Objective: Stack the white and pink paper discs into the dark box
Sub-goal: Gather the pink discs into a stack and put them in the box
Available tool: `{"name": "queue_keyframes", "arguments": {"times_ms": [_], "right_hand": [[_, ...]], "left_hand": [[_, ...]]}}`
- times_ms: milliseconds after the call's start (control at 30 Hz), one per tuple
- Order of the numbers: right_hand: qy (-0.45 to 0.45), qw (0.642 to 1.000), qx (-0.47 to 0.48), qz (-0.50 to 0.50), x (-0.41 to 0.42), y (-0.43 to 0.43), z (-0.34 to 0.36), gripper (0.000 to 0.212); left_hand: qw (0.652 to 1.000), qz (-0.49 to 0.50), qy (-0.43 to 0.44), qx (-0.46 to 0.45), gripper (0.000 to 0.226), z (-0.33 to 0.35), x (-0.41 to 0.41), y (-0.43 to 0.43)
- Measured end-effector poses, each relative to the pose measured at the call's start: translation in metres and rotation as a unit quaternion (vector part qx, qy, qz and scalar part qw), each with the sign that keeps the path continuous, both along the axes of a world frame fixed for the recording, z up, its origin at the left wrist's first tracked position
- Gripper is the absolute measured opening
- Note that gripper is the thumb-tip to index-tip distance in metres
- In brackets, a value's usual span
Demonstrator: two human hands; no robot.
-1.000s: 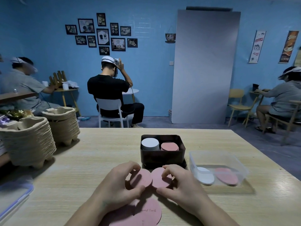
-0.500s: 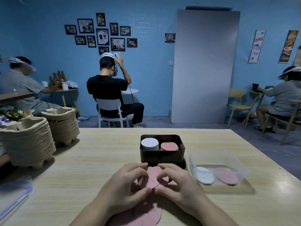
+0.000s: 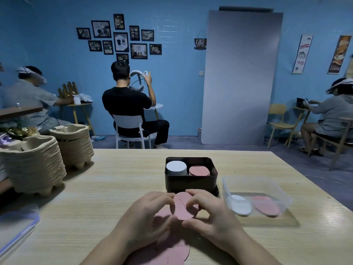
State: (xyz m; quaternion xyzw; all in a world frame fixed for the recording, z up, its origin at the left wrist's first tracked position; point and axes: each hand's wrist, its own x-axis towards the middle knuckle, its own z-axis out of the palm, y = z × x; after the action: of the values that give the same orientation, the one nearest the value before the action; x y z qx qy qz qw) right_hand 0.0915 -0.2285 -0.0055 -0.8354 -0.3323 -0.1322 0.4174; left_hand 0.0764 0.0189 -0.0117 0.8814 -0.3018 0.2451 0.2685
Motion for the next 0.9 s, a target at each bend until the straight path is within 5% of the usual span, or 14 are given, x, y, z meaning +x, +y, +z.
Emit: {"name": "queue_keyframes", "arguments": {"times_ms": [900], "right_hand": [[0.006,1.0,-0.021,0.015,0.0013,0.0026,-0.0054,0.029]], "left_hand": [[0.999,-0.01,0.033,0.001,0.023,-0.0015,0.0013,-0.0029]]}}
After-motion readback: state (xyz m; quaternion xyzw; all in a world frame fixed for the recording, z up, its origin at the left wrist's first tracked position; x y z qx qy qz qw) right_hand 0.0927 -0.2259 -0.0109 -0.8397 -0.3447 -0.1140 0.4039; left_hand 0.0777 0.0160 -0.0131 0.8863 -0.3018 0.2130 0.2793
